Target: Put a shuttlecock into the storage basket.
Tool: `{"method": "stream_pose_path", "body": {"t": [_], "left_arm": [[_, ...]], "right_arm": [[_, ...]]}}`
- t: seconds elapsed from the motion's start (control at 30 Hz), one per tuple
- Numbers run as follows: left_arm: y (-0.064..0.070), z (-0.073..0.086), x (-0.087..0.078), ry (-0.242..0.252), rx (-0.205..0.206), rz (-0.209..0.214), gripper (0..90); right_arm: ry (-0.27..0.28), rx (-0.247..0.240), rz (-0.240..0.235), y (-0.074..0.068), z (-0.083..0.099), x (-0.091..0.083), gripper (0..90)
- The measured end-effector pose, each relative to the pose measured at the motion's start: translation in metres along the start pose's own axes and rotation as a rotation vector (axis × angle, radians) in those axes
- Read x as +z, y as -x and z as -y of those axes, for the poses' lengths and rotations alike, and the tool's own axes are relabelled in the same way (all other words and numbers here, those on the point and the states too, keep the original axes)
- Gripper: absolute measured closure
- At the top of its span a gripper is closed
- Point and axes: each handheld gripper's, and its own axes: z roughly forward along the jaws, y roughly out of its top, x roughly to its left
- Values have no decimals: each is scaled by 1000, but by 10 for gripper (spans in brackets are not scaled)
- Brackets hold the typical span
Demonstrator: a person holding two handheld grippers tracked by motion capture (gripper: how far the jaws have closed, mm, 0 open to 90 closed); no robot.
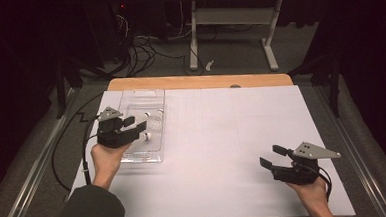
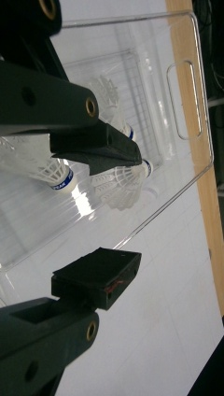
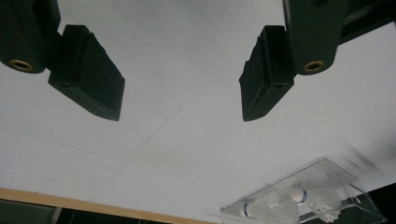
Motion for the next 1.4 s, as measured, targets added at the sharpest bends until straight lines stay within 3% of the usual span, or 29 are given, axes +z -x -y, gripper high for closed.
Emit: {"method": "stream_pose_path", "body": {"t": [0.47, 0.7, 1.4], "left_arm": [[13, 1, -9, 28, 32, -37, 385], [20, 3, -13, 39, 55, -21, 381], [25, 17, -26, 71, 35, 3, 366]], "right_arm": [[6, 0, 3, 0, 0, -1, 312], [8, 0, 4, 0, 0, -1, 312], [19, 2, 4, -1, 1, -4, 311]]}}
